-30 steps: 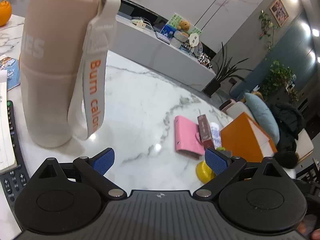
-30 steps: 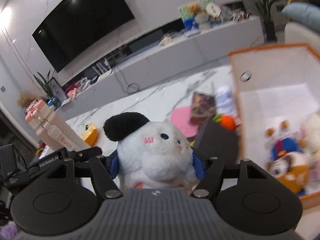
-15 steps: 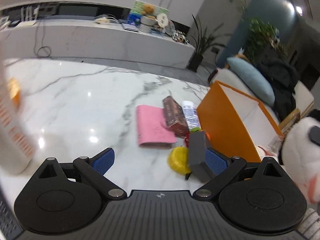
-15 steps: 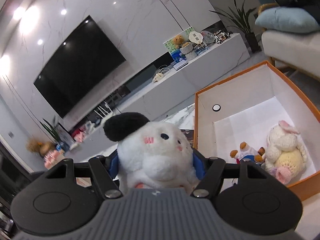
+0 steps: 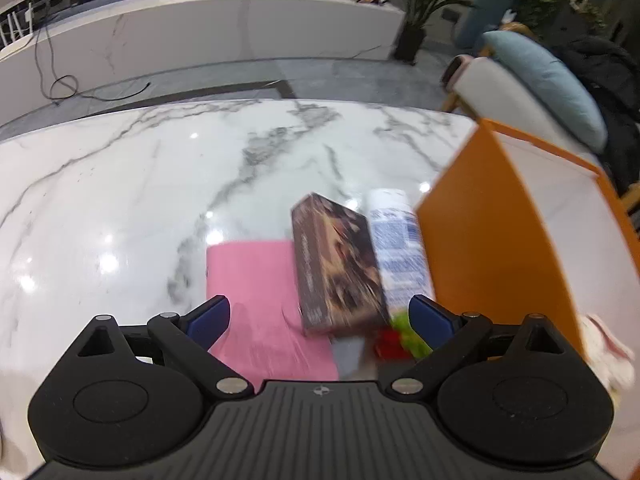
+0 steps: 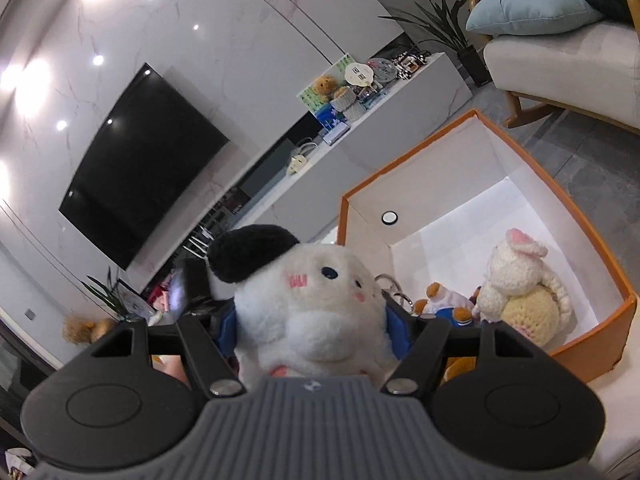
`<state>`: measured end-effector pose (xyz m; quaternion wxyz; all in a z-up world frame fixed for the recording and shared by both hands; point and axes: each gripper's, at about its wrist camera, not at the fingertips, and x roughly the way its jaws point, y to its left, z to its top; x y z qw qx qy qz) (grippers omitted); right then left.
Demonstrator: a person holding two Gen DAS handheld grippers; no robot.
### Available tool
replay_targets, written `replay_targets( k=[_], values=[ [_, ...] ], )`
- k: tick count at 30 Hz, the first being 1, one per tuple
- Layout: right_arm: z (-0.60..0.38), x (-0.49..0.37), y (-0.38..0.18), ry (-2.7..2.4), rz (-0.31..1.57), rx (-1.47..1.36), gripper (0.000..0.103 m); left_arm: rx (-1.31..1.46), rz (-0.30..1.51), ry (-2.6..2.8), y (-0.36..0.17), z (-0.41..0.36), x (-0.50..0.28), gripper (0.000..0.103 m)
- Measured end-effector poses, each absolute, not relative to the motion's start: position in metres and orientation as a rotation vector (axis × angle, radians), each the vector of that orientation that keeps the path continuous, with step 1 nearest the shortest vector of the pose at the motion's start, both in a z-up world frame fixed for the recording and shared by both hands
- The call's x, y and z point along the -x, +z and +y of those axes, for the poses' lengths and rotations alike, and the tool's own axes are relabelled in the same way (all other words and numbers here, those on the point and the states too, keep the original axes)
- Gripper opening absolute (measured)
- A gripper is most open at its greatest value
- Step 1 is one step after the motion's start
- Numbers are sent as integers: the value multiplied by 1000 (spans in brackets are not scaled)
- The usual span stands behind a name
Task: Organize objects
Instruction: 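Carry the plush dog with right gripper while left grasps the photo card box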
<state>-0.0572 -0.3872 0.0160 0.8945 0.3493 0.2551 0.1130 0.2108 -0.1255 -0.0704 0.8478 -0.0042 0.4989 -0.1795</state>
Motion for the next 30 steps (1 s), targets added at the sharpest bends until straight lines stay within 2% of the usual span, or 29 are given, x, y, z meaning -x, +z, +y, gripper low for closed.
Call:
replay_targets(
  k=[10,13,15,17,21,30],
  values=[
    [-402,59,16,241,522,-765,71,-12,1104,-463,-80,-143,-231,103],
    [-402,60,16,238,521,-771,71,41,1116,-482,-77,-145,-231,94],
    [-402,60,16,240,522,-775,71,23,1107,-457,-77,-146,-231,82],
    [-402,61,16,240,524,-778,71,26,1092,-452,-77,-145,-231,75],
    [-403,60,15,238,527,-779,71,87,1100,-428,-77,-134,-238,49],
    [-399,60,15,241,534,-789,71,361,1183,-597,-83,-115,-240,47]
  ],
)
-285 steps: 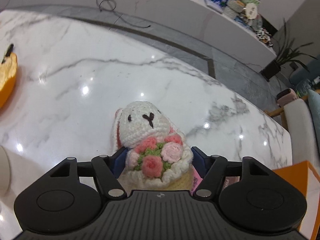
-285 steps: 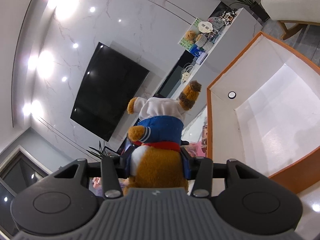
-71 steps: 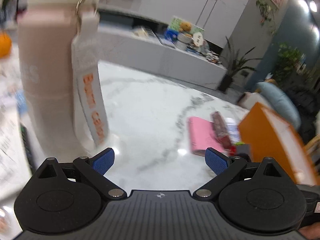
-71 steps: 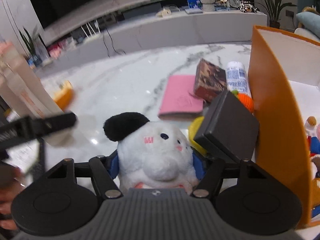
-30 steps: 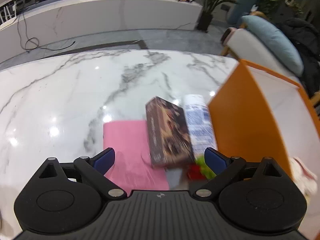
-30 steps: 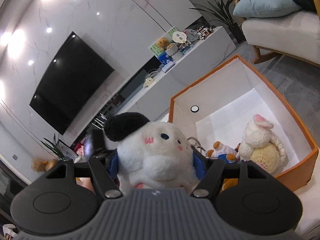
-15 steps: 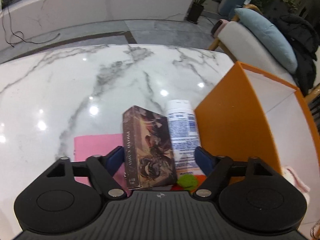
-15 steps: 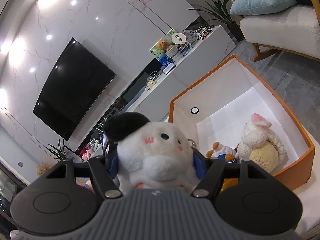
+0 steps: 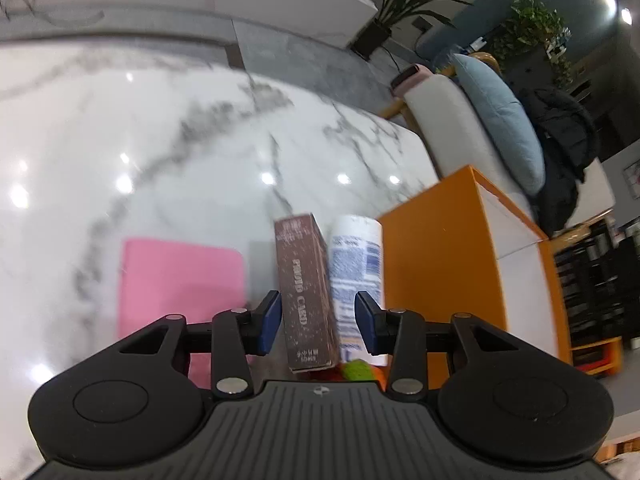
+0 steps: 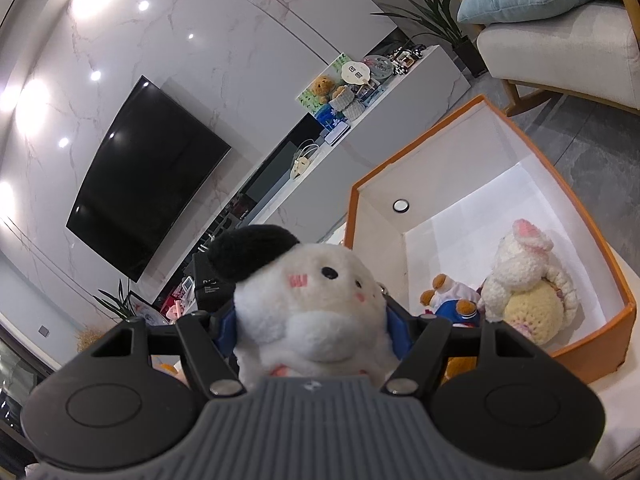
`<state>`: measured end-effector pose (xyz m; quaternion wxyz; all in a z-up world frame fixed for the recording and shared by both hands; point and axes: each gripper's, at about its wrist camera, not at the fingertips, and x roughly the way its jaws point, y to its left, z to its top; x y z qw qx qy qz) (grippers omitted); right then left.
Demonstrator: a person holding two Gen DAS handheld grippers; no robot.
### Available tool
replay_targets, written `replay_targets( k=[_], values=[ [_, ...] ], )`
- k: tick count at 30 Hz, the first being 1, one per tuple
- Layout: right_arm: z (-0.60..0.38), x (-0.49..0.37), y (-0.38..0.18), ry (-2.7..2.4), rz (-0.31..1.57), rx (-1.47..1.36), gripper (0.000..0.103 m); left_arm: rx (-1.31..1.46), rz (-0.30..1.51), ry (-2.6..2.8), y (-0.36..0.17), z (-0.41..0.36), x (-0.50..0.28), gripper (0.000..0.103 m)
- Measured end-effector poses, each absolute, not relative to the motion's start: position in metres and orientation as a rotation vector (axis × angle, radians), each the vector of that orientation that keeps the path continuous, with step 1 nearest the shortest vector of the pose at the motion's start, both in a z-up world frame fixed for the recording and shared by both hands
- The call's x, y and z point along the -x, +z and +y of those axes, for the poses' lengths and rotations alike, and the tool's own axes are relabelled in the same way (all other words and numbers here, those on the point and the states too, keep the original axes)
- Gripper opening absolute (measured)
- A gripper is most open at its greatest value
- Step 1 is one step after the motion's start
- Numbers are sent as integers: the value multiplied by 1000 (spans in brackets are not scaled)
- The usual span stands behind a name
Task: Organize objects
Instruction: 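Carry the plush dog with right gripper while left grasps the photo card box, then lower the plush dog into the orange box and open the right gripper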
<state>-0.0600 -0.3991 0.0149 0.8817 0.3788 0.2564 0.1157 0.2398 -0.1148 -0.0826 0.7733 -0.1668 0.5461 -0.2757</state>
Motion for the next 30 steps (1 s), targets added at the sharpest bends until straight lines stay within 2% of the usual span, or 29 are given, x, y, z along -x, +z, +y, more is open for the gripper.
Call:
replay_targets(
  k=[3,7,8,10,12,21,30],
  values=[
    [-395,61,15,240,535,-787,71,424,1212,-614,-92,-122,-243,55],
    [-396,61,15,234,534,-789,72,348,1202,-571,-99,-139,-243,54],
    [-396,62,15,232,534,-790,72,332,1194,-557,-99,-142,-242,51],
    [-397,61,14,231,534,-792,72,290,1169,-515,-100,-143,-238,36],
    [-397,61,14,235,537,-794,72,284,1142,-505,-100,-141,-233,29],
    [-400,63,15,225,516,-774,71,212,949,-462,-83,-137,-199,27],
    [-424,74,16,118,465,-812,71,174,825,-498,-29,-110,-130,27]
  ],
)
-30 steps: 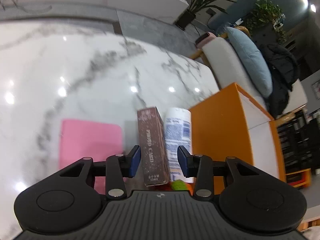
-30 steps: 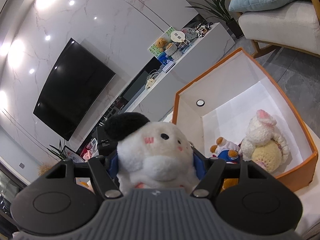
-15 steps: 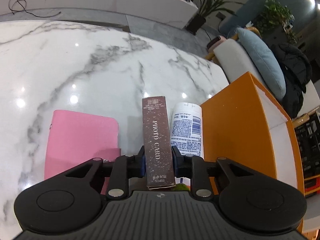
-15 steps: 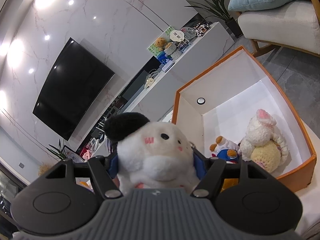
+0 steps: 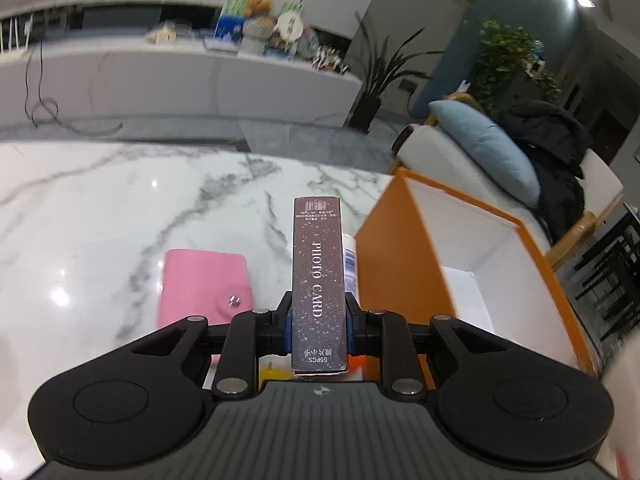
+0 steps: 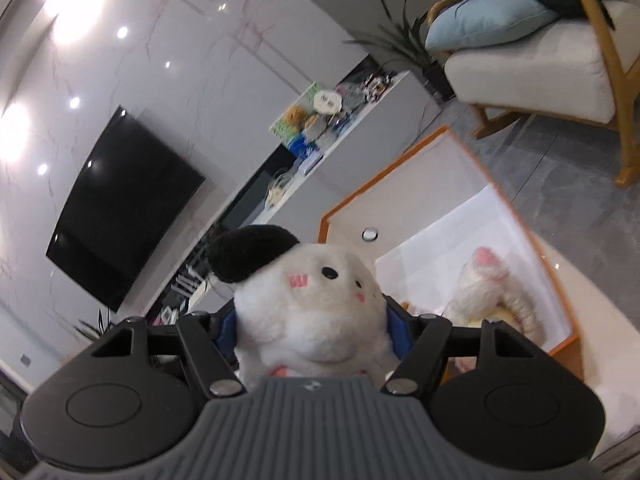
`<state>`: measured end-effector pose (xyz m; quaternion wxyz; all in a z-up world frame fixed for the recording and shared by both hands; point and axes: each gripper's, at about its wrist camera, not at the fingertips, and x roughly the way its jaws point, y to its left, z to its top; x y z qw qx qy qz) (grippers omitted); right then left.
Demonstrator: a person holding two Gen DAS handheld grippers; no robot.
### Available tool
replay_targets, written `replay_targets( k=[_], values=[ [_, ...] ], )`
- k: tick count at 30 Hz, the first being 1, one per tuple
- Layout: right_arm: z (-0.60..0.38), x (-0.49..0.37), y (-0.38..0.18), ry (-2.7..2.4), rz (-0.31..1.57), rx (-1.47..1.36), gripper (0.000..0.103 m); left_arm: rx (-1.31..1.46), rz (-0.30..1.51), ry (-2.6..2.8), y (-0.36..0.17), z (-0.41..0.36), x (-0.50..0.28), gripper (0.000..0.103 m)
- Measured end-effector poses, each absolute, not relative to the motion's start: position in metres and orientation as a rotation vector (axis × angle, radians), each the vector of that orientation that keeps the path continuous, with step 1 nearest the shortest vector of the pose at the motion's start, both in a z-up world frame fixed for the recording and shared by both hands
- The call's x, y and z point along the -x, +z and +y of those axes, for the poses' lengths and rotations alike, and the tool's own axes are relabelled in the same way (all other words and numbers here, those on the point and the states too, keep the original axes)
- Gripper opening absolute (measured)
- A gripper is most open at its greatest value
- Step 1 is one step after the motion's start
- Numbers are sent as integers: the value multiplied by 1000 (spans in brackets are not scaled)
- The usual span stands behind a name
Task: Organize objects
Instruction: 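Lower the plush dog into the orange box and open the right gripper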
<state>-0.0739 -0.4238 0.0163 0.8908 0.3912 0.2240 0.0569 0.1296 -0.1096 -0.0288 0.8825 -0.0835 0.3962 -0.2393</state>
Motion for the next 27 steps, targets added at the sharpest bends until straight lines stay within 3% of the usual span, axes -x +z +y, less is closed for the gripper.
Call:
replay_targets(
  k=[7,15,27],
  values=[
    [-437,76,19,103,426,-868,71,194,695,-471,0,-68,-66,27],
    [-453,23,17,120,465,-1023,71,269,604,-472,-9,-37,-37,27],
    [-389,-47,-46,48,803,-885,71,277,625,-526,-19,-12,-38,27]
  ],
)
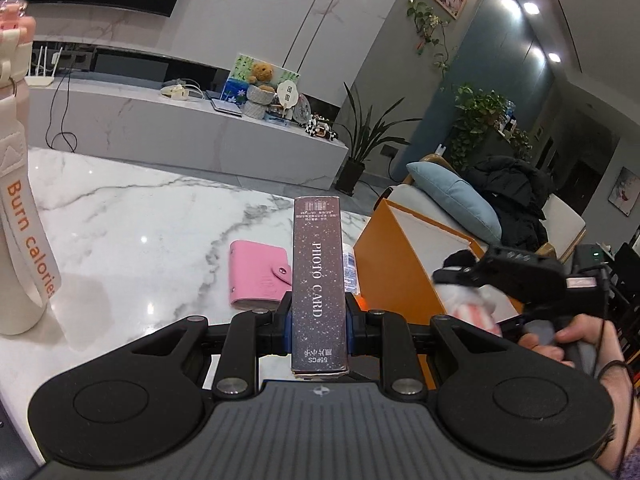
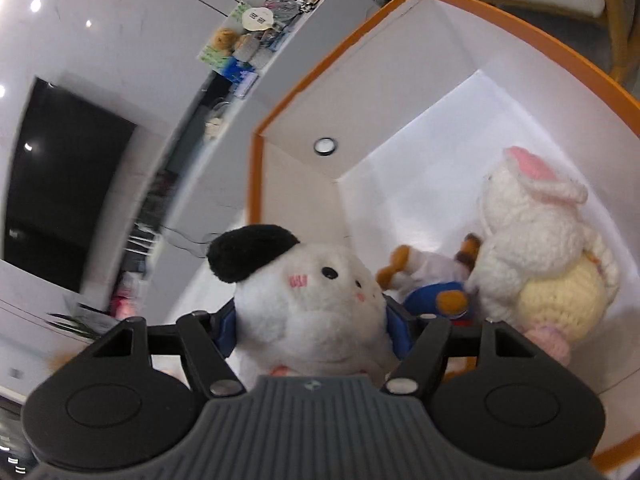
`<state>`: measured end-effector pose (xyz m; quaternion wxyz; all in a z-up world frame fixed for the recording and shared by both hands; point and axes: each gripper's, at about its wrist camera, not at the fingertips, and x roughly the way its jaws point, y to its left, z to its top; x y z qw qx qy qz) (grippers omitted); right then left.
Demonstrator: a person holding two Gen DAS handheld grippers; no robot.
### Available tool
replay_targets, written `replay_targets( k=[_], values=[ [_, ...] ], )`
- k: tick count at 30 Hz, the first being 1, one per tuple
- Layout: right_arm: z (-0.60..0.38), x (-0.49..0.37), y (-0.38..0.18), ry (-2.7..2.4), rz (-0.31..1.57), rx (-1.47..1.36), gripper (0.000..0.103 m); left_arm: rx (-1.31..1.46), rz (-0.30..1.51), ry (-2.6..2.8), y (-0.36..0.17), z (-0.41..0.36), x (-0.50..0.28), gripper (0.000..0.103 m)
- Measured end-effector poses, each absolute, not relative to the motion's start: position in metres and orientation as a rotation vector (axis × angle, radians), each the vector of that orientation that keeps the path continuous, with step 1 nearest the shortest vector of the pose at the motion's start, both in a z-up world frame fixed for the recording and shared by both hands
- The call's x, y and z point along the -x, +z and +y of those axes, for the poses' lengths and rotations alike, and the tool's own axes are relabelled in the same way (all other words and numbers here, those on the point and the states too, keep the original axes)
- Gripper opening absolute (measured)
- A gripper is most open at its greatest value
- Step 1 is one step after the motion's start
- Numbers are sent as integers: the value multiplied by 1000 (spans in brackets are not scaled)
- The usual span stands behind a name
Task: Organize objects
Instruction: 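Lower the plush dog into the orange box and open the right gripper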
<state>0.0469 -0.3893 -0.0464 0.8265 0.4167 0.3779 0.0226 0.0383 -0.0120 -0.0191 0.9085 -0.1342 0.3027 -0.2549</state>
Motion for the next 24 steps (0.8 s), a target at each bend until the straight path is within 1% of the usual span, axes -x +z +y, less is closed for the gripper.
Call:
replay_targets(
  k=[5,8,10,12,13,14,15,21,24],
  values=[
    [-377,-54,-52,-1,858,-784,71,285,640,-526,-25,-5,-36,27],
    [-365,-57,-47,-26,866,-679,70,281,662,-529,-28,-7,-35,27],
    [-362,-56,-48,-8,894,-641,70,267,664,-535,-28,-9,-33,27],
    [-366,-57,-51,58,962,-621,70,256,656,-548,-27,-10,-30,27],
    [-361,-57,-49,83,983,-547,70,256,652,-553,-26,-10,-29,27],
    [-348,-55,-43,84,991,-409,70,259,649,-557,-25,-8,-29,27],
    [-340,-52,-40,75,980,-346,70,263,649,-558,-24,-8,-29,27],
    [-345,-53,-46,63,1023,-440,71,264,684,-547,-30,-9,-32,27],
    [-354,-55,-48,66,1040,-518,75,257,681,-559,-30,-10,-29,27]
  ],
)
